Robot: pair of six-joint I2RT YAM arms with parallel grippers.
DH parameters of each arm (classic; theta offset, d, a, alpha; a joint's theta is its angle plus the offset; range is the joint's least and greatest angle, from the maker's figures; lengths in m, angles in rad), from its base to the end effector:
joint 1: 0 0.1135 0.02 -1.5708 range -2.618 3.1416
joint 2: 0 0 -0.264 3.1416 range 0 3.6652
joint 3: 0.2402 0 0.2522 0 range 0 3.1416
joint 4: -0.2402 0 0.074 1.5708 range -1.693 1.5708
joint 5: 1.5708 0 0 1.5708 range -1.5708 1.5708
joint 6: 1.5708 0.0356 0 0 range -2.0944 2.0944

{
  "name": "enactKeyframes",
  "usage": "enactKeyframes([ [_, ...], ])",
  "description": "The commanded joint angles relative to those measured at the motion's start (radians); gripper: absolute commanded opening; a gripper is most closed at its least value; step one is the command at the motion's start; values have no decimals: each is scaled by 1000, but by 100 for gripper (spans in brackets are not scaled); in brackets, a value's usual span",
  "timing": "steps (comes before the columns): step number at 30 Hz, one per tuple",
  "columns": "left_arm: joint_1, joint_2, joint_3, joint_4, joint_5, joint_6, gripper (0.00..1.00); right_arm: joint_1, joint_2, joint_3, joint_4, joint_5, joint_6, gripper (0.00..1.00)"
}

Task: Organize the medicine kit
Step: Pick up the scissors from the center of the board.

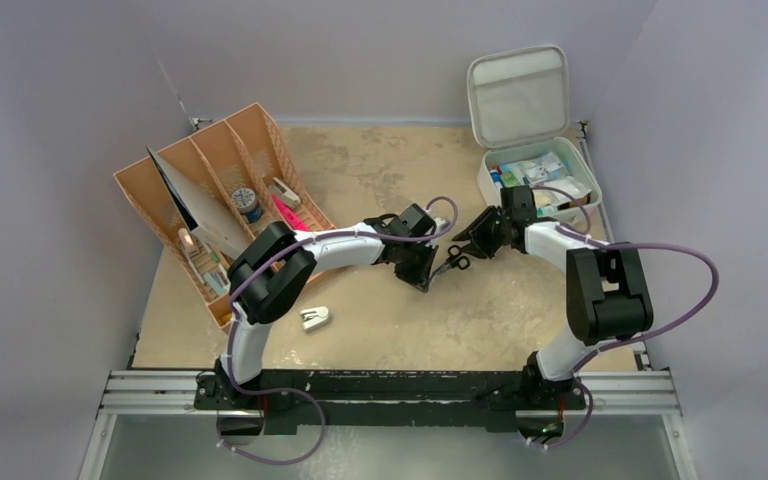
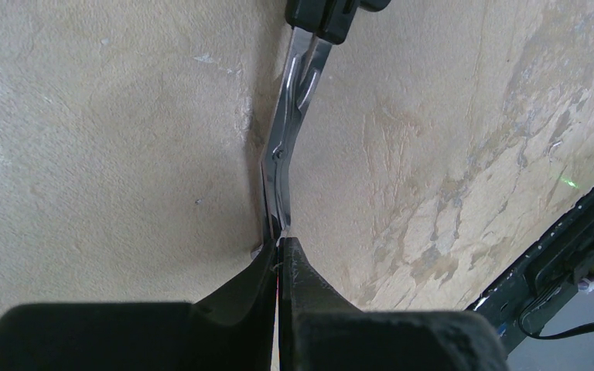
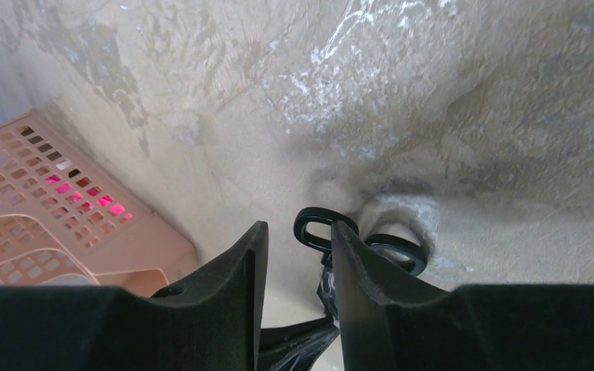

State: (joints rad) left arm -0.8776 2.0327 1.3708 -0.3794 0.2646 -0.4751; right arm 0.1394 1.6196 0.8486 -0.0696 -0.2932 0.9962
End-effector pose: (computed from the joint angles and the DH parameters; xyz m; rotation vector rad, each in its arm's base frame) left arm 0.2628 -0.3309 0.1531 0.6567 2.7151 -0.7635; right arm 0.3179 0.0550 0.1690 0.9283 2.3791 0.8415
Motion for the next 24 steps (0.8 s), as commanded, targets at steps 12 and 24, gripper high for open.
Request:
enactKeyframes([
  [12, -13, 16, -19, 16, -25, 23, 1, 59, 59, 70, -34, 21, 102, 38],
  [24, -12, 11, -23, 16, -28, 26, 1, 98, 71, 93, -90, 64, 112, 37],
])
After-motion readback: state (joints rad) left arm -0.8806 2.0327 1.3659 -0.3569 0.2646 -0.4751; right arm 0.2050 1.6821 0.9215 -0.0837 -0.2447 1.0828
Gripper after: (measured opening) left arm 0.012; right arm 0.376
